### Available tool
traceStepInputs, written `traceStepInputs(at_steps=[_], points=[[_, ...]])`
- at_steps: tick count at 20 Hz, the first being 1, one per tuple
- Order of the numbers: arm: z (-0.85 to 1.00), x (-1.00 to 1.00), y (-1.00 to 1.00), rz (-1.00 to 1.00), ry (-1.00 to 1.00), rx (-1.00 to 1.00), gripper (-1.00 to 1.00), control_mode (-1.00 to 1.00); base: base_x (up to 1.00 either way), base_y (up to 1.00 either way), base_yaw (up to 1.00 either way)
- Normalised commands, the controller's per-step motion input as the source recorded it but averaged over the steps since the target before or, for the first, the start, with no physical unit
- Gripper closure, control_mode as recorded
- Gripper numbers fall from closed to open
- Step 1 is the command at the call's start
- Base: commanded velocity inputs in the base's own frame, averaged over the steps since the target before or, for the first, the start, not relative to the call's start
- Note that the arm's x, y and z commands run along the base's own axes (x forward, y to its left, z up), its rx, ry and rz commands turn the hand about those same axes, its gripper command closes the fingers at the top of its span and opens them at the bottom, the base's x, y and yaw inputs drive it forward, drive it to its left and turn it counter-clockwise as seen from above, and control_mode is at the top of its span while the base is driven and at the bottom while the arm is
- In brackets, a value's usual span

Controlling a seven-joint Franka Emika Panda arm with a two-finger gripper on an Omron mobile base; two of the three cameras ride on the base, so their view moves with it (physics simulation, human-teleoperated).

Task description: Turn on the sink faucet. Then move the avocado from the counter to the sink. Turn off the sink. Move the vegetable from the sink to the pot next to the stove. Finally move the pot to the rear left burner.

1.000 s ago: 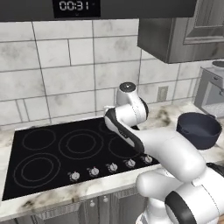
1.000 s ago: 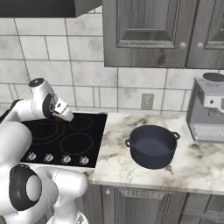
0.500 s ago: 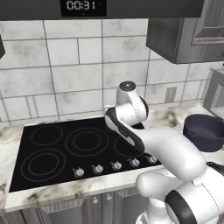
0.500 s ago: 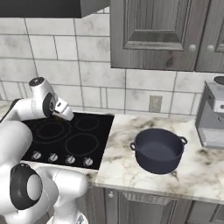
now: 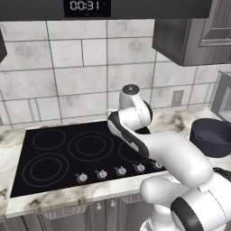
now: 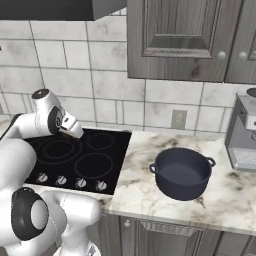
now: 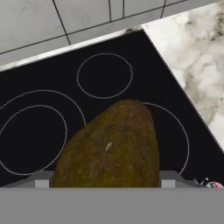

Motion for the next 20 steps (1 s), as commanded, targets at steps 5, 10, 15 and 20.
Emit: traceStepInputs(at_steps=[5, 10, 15, 20], points=[[0.00, 0.00, -0.56, -0.06, 0.00, 0.01, 1.00, -1.00, 0.00, 0.00, 0.00], [0.00, -0.23, -0.76, -0.08, 0.00, 0.02, 1.00, -1.00, 0.00, 0.00, 0.00], [-0.04, -0.37, -0.80, -0.10, 0.00, 0.02, 1.00, -1.00, 0.00, 0.00, 0.00], [-0.05, -0.43, -0.79, -0.09, 0.00, 0.00, 1.00, -1.00, 0.00, 0.00, 0.00]])
